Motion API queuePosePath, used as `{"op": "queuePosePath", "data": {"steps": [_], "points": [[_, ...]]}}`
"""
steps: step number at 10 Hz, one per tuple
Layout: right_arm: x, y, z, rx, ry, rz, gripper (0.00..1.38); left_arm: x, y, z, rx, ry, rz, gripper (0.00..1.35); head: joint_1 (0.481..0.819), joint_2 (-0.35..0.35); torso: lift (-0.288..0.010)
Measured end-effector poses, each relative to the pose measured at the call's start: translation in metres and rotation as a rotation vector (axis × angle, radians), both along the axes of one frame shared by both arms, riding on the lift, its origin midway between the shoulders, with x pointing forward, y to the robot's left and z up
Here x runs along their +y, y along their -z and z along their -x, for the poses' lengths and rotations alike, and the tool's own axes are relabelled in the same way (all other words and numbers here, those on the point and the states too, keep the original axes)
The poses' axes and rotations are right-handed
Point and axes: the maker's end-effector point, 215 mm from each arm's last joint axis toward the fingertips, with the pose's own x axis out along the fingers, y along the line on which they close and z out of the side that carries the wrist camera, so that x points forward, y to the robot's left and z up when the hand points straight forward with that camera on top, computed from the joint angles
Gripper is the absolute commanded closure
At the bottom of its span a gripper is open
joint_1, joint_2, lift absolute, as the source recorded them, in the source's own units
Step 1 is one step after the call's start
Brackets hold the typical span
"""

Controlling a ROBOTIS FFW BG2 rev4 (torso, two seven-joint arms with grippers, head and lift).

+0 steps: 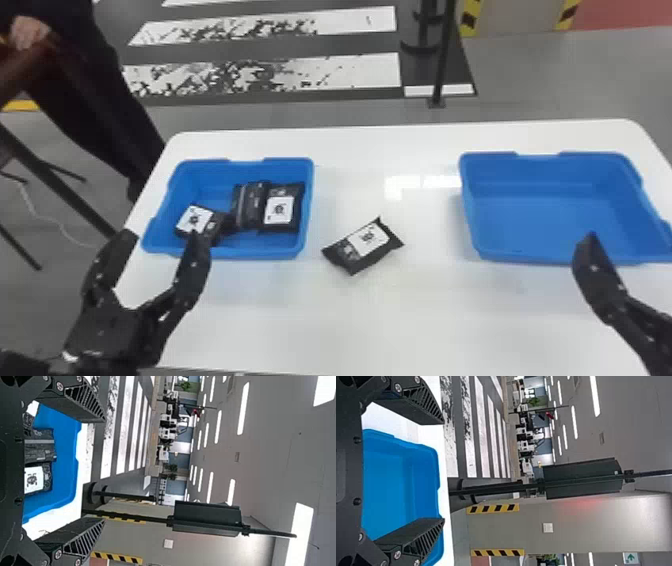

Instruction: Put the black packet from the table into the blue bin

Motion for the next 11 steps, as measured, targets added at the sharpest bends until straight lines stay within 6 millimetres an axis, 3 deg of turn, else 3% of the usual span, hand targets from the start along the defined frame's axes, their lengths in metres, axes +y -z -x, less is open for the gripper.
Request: {"op": "queuePosePath", "data": {"steps": [7,10,11], "points": [[0.000,0.002,0.001,0.004,0.001,-0.005,0.15,-0.005,-0.001,-0.003,-0.004,0.018,-0.017,0.15,0.695,0.118,-0.110],[0.000,0.003,0.001,0.006,0.001,-0.010,0.15,-0.039,0.003,-0.026,-0.006,0.157,-0.155,0.15,0.695,0.065,-0.110],[0.000,0.003,0.001,0.006,0.001,-0.010,0.15,-0.054,0.013,-0.037,0.010,0.213,-0.185,0.15,0.695,0.037,-0.110]]}}
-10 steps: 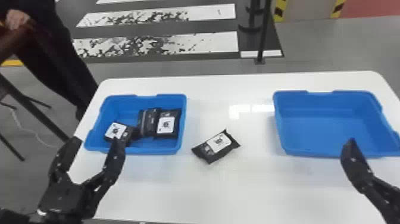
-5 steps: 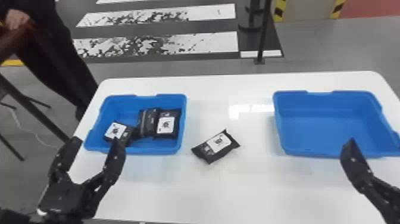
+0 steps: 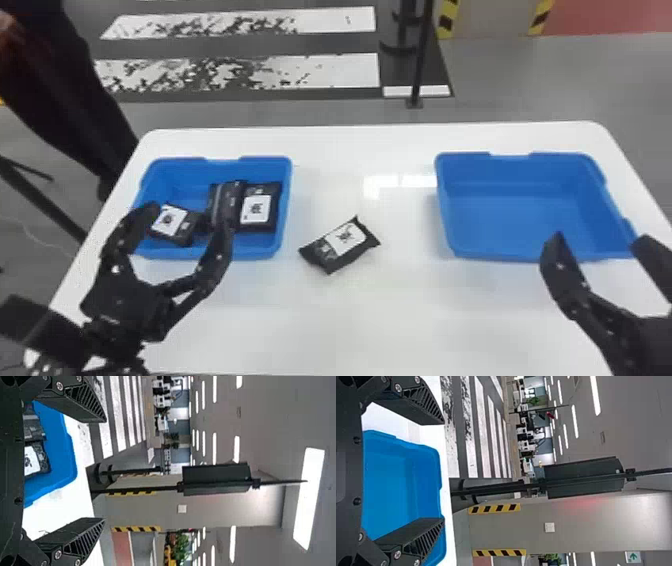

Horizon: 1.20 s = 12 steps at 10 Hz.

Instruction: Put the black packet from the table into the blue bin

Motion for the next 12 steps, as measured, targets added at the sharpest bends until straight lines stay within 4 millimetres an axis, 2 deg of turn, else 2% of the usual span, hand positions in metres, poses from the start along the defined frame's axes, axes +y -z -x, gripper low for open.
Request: {"op": "queuePosePath", "data": {"steps": [3,5,6,9,10,12], "points": [[0.000,0.001,-0.001,0.000,-0.001,0.000,0.15,-0.049,0.040,-0.036,0.092,0.160,-0.016,0.15,0.695,-0.034,-0.110],[0.002,0.002,-0.002,-0.001,-0.003,-0.003,0.15,-0.094,0.056,-0.062,0.132,0.266,-0.010,0.15,0.695,-0.108,-0.110],[0.004,0.003,-0.004,-0.002,-0.005,-0.006,0.15,-0.118,0.067,-0.073,0.164,0.318,-0.002,0.15,0.695,-0.123,-0.110],[0.007,0.004,-0.007,-0.005,-0.010,-0.010,0.15,-0.180,0.114,-0.084,0.318,0.479,-0.020,0.15,0.695,-0.220,-0.110],[0.007,0.005,-0.007,-0.004,-0.010,-0.011,0.15,-0.191,0.129,-0.085,0.367,0.511,-0.045,0.15,0.695,-0.229,-0.110],[0.007,0.005,-0.008,-0.006,-0.011,-0.013,0.15,-0.194,0.159,-0.095,0.446,0.518,-0.113,0.15,0.695,-0.238,-0.110]]}}
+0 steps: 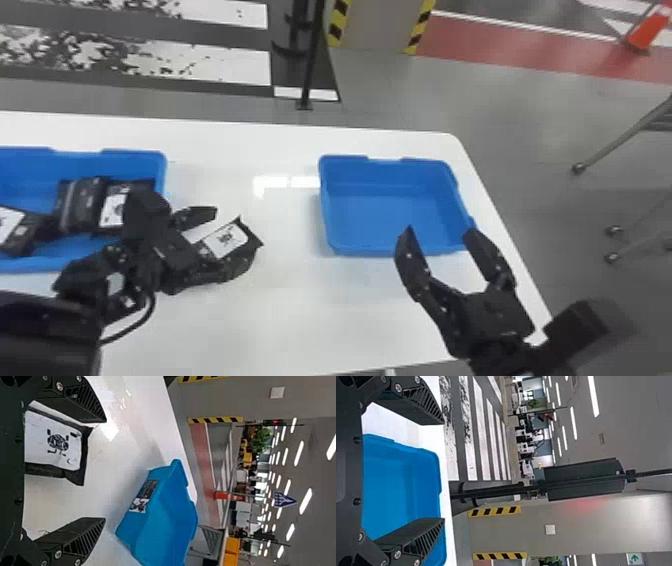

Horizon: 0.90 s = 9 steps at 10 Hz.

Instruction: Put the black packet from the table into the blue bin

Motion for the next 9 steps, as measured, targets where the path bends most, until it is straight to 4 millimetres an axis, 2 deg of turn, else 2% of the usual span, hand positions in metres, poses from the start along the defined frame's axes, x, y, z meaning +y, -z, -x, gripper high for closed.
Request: {"op": "queuePosePath", "data": {"steps": [2,3,4,7,8,9], "points": [[0.001,0.000,-0.001,-0.002,-0.003,-0.003,0.15,0.003,0.023,-0.015,0.033,0.003,-0.093,0.16,0.695,-0.228,-0.110],[0.001,0.000,-0.002,-0.002,-0.004,-0.004,0.15,0.004,0.029,-0.017,0.043,0.005,-0.123,0.25,0.695,-0.224,-0.110],[0.001,0.001,-0.002,-0.001,-0.004,-0.006,0.15,0.006,0.033,-0.017,0.049,0.005,-0.139,0.44,0.695,-0.222,-0.110],[0.002,0.002,-0.001,0.000,-0.005,-0.008,0.15,0.012,0.044,-0.013,0.075,0.012,-0.183,1.16,0.695,-0.214,-0.110],[0.002,0.002,-0.002,0.000,-0.005,-0.008,0.15,0.015,0.050,-0.011,0.089,0.016,-0.210,1.22,0.695,-0.212,-0.110],[0.002,0.001,-0.002,-0.002,-0.005,-0.009,0.15,0.017,0.053,-0.010,0.088,0.028,-0.245,1.22,0.695,-0.207,-0.110]]}}
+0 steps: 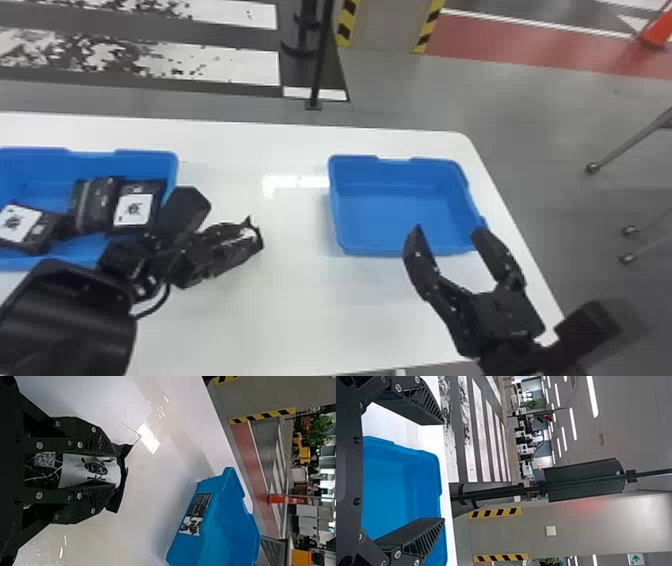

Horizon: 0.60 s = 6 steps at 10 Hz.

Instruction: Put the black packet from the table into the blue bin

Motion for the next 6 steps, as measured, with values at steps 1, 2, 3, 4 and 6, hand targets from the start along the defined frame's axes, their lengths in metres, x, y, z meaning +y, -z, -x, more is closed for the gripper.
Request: {"op": "queuePosePath", "data": {"steps": [1,2,3,4,6], "points": [[0.000,0.000,0.000,-0.001,0.000,0.000,0.15,-0.002,-0.001,0.000,-0.011,0.019,-0.016,1.22,0.695,-0.209,-0.110],[0.000,0.000,0.000,0.000,0.000,-0.002,0.15,-0.008,-0.009,-0.004,-0.037,0.043,-0.013,1.22,0.695,-0.213,-0.110],[0.000,0.001,0.000,0.000,-0.001,-0.002,0.15,-0.015,-0.026,-0.009,-0.068,0.058,0.007,1.22,0.695,-0.221,-0.110],[0.000,0.001,0.000,0.000,-0.001,-0.003,0.15,-0.021,-0.048,-0.012,-0.090,0.063,0.034,1.22,0.695,-0.228,-0.110],[0.000,0.001,0.001,0.002,0.000,-0.006,0.15,-0.023,-0.099,-0.010,-0.136,0.047,0.101,1.22,0.695,-0.236,-0.110]]}}
